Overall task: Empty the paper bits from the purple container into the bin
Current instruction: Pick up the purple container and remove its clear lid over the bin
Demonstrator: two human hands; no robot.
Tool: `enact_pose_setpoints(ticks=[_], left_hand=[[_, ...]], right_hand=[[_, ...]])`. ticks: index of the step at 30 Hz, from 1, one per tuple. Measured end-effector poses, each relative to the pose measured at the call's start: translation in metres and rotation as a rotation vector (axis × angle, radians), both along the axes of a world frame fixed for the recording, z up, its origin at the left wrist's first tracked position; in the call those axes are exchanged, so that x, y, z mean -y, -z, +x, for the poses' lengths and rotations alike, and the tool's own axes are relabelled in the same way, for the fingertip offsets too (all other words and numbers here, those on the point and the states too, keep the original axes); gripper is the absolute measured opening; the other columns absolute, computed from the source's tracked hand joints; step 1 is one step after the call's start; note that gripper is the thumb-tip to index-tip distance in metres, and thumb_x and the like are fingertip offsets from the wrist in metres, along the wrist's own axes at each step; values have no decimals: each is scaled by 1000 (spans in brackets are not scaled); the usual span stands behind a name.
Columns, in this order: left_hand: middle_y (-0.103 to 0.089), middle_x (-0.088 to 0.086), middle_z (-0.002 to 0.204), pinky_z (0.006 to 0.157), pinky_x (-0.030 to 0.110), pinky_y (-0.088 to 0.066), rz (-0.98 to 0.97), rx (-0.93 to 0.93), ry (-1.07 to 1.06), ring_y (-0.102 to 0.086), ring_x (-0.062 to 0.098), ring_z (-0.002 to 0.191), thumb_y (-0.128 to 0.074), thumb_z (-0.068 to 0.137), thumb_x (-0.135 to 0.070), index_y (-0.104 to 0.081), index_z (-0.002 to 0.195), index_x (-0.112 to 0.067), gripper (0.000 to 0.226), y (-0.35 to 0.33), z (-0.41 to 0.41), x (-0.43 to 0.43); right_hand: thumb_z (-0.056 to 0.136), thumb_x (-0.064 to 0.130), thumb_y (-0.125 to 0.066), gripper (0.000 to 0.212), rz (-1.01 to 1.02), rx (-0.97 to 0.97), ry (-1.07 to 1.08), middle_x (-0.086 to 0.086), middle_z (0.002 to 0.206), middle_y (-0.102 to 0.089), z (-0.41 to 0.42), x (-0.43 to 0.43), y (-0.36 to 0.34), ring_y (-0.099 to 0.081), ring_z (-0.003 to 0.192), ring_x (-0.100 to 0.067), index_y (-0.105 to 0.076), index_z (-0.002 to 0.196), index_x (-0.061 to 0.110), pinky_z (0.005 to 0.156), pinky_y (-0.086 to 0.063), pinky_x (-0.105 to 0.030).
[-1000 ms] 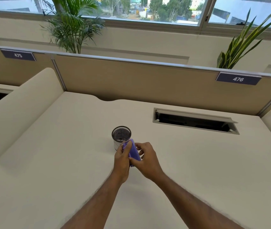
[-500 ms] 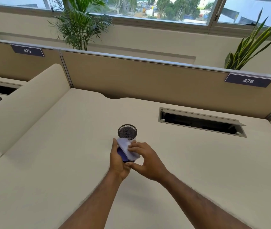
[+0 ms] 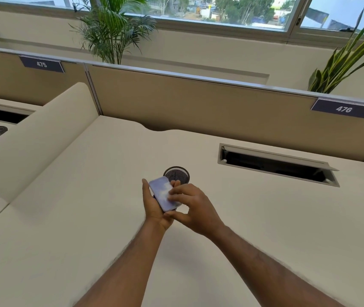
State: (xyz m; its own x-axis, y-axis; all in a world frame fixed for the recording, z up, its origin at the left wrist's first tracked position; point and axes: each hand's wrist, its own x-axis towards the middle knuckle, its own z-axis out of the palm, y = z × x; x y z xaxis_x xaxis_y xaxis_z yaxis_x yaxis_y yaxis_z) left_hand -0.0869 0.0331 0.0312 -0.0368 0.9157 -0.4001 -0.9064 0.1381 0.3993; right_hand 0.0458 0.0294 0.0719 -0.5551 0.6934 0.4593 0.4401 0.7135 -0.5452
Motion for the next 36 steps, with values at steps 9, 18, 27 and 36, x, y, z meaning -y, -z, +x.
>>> enact_pose_setpoints(ticks=[9,18,27,36], left_hand=[[-69,4,68,58,26,-57,56,-6,34,-67,17,58,-32,85,-77,-75,73,-7,82,-8,-5,-18],[-68,7,70,58,26,-58,30,-13,44,-68,20,61,-31,82,-80,-65,90,-4,84,-12,-9,-35],[-69,7,73,64,29,-60,32,-86,41,-69,19,66,-40,74,-86,-65,97,-7,86,-5,-12,-43],[-64,12,93,75,36,-59,-31,-135,-26,-63,24,82,-34,82,-80,-57,118,-8,84,0,-13,-50]], right_hand=[[81,33,-72,21,258,143,-19,1,103,-74,-10,-14,-10,-67,94,-22,-76,91,15,67,-57,-31],[86,29,-69,19,207,150,-30,0,104,-75,-14,-28,-20,-68,93,-26,-75,94,13,62,-58,-38],[90,5,-59,16,227,174,-44,-11,98,-72,-18,-29,-16,-65,86,-34,-68,103,3,56,-56,-43],[84,-2,-60,14,179,128,71,-10,79,-70,-23,-29,-15,-59,59,-35,-68,94,3,43,-50,-41]])
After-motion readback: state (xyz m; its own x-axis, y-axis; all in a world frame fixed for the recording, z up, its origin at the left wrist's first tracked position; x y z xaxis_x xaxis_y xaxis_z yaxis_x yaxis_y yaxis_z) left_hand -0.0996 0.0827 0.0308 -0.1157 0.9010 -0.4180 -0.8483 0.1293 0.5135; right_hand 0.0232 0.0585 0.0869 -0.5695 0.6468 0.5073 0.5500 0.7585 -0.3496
